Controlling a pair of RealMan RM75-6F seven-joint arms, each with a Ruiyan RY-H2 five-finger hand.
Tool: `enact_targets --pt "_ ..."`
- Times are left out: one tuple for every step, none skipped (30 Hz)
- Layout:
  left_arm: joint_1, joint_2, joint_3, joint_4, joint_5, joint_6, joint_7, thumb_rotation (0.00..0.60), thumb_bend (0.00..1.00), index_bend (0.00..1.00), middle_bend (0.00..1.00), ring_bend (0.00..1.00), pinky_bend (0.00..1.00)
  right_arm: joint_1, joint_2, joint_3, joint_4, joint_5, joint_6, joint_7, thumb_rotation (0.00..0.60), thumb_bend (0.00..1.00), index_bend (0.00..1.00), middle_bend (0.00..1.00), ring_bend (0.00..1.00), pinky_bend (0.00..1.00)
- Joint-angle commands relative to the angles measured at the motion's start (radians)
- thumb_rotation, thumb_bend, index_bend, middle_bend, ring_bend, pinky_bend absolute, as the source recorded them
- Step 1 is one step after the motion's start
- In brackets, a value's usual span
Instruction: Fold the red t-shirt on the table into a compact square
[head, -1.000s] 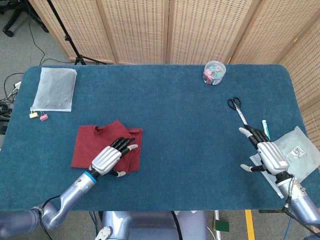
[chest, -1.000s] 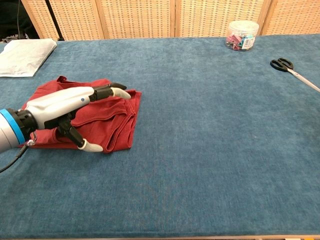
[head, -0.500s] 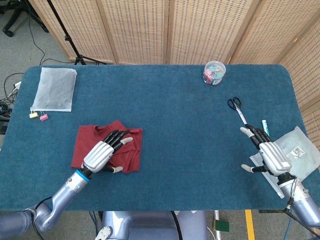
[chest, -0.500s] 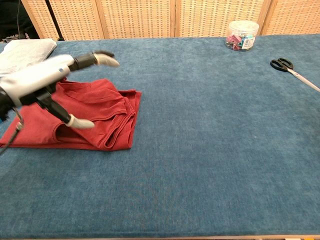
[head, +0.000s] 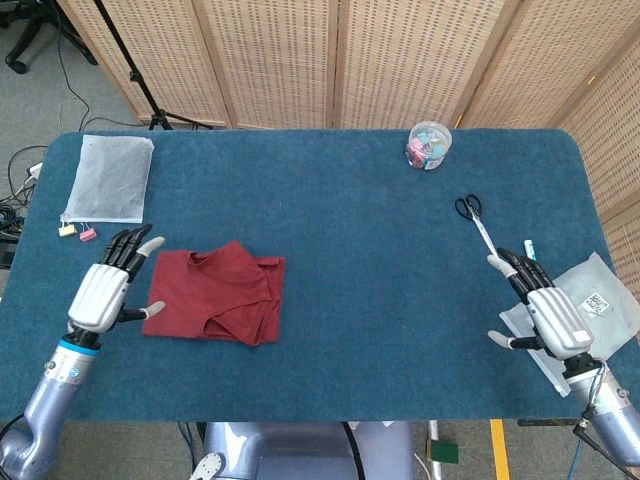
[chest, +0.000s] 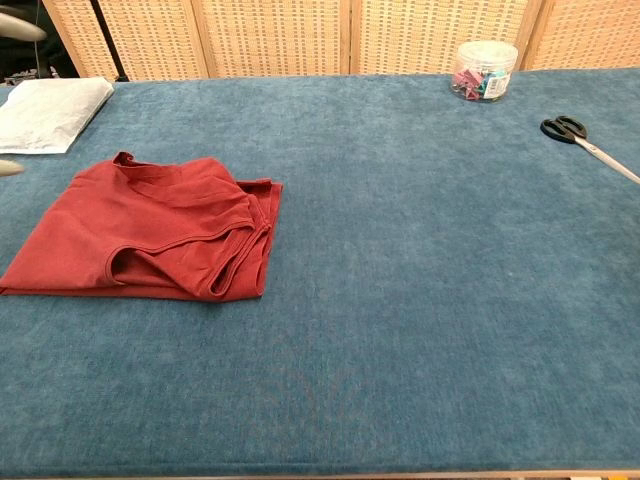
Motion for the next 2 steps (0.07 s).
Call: enact_targets --pt "0.066 0.022 -0.017 0.024 -0.056 0.071 0.07 0.6 0.12 0.0 0.0 0.0 0.0 -0.029 -0.04 0.017 0.019 0.013 0.061 -0.078 0.6 0.0 0.0 0.0 0.0 0.0" --pt "0.082 0.023 -0.021 0.029 -0.063 0.092 0.08 0.6 0.12 0.0 0.0 0.0 0.0 -0.036 -0.051 0.02 0.026 0.017 0.075 -0.105 0.6 0.0 0.0 0.0 0.0 0.0"
